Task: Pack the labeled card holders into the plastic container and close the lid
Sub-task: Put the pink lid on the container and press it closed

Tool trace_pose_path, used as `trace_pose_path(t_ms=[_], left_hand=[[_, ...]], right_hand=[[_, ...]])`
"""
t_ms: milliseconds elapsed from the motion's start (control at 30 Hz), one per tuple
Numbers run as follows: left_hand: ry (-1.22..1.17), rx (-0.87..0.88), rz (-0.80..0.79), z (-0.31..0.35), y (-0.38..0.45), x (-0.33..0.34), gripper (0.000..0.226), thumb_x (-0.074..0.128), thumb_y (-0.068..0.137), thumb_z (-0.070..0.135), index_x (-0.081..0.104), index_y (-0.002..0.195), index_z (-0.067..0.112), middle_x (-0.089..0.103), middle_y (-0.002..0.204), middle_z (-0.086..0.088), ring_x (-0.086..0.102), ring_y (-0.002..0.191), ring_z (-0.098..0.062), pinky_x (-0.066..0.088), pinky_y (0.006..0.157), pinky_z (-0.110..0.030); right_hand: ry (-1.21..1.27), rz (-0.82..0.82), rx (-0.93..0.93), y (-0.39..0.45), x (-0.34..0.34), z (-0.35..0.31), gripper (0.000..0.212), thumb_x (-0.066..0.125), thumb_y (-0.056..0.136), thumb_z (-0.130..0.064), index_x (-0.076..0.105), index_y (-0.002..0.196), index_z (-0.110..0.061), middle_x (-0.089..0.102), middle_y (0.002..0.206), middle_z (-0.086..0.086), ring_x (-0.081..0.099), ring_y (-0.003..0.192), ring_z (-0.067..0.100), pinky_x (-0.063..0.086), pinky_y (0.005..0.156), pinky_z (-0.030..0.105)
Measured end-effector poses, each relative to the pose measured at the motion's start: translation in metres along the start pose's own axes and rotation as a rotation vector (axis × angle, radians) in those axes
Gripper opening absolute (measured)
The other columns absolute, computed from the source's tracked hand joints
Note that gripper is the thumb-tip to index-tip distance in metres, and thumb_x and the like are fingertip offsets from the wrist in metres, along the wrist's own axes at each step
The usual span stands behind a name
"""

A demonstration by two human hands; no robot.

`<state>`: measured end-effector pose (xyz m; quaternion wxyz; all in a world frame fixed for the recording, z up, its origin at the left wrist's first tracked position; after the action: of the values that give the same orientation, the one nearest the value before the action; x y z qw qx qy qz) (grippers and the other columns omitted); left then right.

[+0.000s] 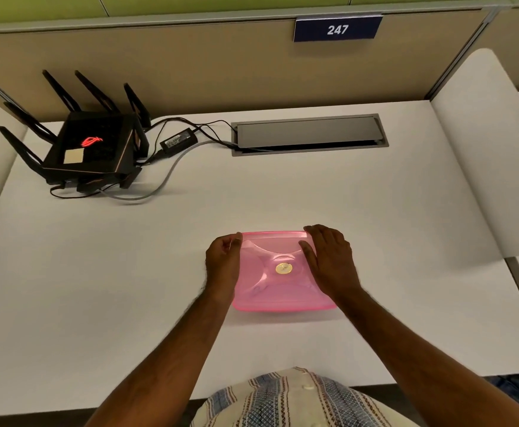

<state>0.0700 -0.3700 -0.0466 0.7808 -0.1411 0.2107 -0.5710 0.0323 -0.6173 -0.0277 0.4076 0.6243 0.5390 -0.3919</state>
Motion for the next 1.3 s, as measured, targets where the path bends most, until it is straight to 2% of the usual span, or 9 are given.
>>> trace_pose_path(t_ms=[400,533,600,667,767,833,1100,1233,1300], left_hand=[[0.027,-0.006,0.028,-0.001,0.008,-0.004,0.022,0.073,0.093,0.036,0.076,0.097,0.015,0.074,0.090,0.005,0.066,0.080,-0.010,0.051,0.067,-0.023],[0.058,0.007,0.001,0.002,0.006,-0.003,0.022,0.070,0.094,0.040,0.074,0.097,0.018,0.073,0.091,0.006,0.066,0.081,-0.010,0.049,0.066,-0.023],[0.064,0.012,-0.012,0.004,0.006,-0.003,0.020,0.070,0.094,0.039,0.073,0.096,0.020,0.073,0.091,0.007,0.066,0.083,-0.011,0.050,0.068,-0.024],[0.080,0.014,-0.021,0.008,0.004,-0.004,0.019,0.069,0.095,0.038,0.074,0.095,0.019,0.073,0.090,0.006,0.066,0.083,-0.013,0.051,0.068,-0.026],[0.076,-0.009,-0.047,0.007,0.005,-0.005,0.020,0.067,0.096,0.039,0.075,0.094,0.021,0.073,0.090,0.005,0.065,0.083,-0.016,0.052,0.071,-0.028],[0.069,-0.041,-0.073,0.004,0.001,-0.006,0.029,0.063,0.098,0.044,0.076,0.096,0.019,0.072,0.087,0.004,0.063,0.080,-0.017,0.050,0.073,-0.032],[-0.009,-0.060,-0.111,0.006,-0.009,-0.005,0.036,0.060,0.101,0.045,0.078,0.101,0.014,0.068,0.088,-0.002,0.059,0.083,-0.019,0.048,0.078,-0.035],[0.023,-0.037,-0.125,0.010,-0.010,-0.010,0.027,0.061,0.101,0.037,0.073,0.117,0.018,0.074,0.114,0.002,0.067,0.107,-0.018,0.053,0.099,-0.037],[0.045,-0.014,-0.138,0.012,-0.012,-0.017,0.025,0.064,0.099,0.033,0.071,0.120,0.020,0.072,0.118,0.006,0.067,0.114,-0.016,0.054,0.097,-0.033]], right_hand=[[0.060,0.017,-0.043,0.001,0.000,0.000,0.045,0.041,0.105,-0.041,0.059,0.135,-0.013,0.062,0.133,0.007,0.053,0.123,0.030,0.046,0.102,0.043],[0.305,0.037,0.058,0.000,0.001,0.005,0.039,0.049,0.106,-0.032,0.052,0.140,-0.013,0.057,0.139,0.003,0.049,0.128,0.019,0.038,0.110,0.033],[0.516,-0.008,0.267,-0.003,0.002,0.015,0.037,0.047,0.107,-0.034,0.050,0.140,-0.018,0.058,0.134,-0.006,0.051,0.124,0.013,0.039,0.105,0.030],[0.715,-0.032,0.471,-0.005,0.002,0.023,0.027,0.045,0.107,-0.038,0.057,0.125,-0.022,0.065,0.112,-0.016,0.061,0.109,0.014,0.044,0.091,0.030],[0.840,-0.020,0.526,-0.002,0.002,0.026,0.031,0.045,0.107,-0.037,0.066,0.092,-0.020,0.065,0.083,-0.011,0.061,0.079,0.009,0.044,0.075,0.031],[0.869,-0.023,0.529,0.000,0.001,0.026,0.032,0.047,0.107,-0.037,0.067,0.088,-0.020,0.065,0.079,-0.009,0.058,0.072,0.007,0.045,0.071,0.030],[0.883,-0.043,0.527,0.003,-0.002,0.025,0.034,0.047,0.108,-0.035,0.070,0.093,-0.015,0.065,0.081,-0.006,0.057,0.074,0.011,0.043,0.071,0.030],[0.900,-0.084,0.555,-0.002,-0.008,0.027,0.039,0.041,0.109,-0.040,0.070,0.108,-0.014,0.070,0.098,-0.002,0.063,0.088,0.012,0.047,0.080,0.028],[0.872,-0.086,0.525,-0.008,-0.012,0.030,0.034,0.045,0.107,-0.040,0.066,0.119,-0.016,0.068,0.115,0.000,0.064,0.103,0.013,0.049,0.087,0.027]])
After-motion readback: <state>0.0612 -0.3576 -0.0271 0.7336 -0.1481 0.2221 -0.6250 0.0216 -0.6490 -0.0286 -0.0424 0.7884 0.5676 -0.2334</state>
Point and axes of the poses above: each hand's wrist, its own y-axis towards the middle knuckle, its own x-axis out of the palm, z = x × y, the point moved 4 cm from there along y, towards the middle knuckle
